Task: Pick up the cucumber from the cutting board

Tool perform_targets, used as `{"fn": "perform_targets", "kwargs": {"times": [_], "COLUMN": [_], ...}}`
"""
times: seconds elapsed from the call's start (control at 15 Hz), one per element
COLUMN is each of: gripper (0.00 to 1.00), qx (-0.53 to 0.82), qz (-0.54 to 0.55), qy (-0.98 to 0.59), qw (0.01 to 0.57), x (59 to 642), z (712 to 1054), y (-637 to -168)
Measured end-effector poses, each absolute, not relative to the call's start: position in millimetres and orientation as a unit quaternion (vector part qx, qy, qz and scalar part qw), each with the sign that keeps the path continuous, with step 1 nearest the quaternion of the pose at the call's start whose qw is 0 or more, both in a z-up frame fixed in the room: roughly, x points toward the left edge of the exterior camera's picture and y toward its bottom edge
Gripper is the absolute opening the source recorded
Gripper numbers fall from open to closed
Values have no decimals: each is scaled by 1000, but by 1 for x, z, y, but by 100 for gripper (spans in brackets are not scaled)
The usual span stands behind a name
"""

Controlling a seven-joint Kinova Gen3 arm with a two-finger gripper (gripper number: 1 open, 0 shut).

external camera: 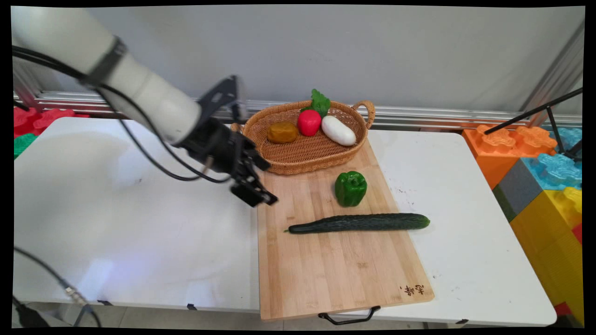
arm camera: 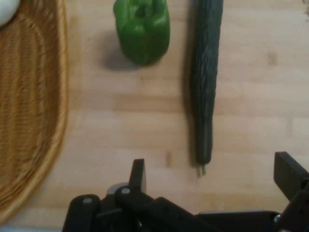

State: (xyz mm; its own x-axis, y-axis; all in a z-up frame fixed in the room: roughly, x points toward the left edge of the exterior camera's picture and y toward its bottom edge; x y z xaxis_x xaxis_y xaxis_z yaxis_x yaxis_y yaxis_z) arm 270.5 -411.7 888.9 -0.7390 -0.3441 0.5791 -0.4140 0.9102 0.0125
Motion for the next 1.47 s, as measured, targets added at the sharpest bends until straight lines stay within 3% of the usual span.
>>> {"fn": "perform_targets", "kwargs": {"times": [0.27,1.07,1.47], "gripper": [100,100,100], "qx": [183,181,180], "qz": [51,35,23], "qy": [-935,-931,-929], "qw": [298,315,322], "x": [228,173,161], "z": [854,766,743], "y": [-432,-469,-477]}}
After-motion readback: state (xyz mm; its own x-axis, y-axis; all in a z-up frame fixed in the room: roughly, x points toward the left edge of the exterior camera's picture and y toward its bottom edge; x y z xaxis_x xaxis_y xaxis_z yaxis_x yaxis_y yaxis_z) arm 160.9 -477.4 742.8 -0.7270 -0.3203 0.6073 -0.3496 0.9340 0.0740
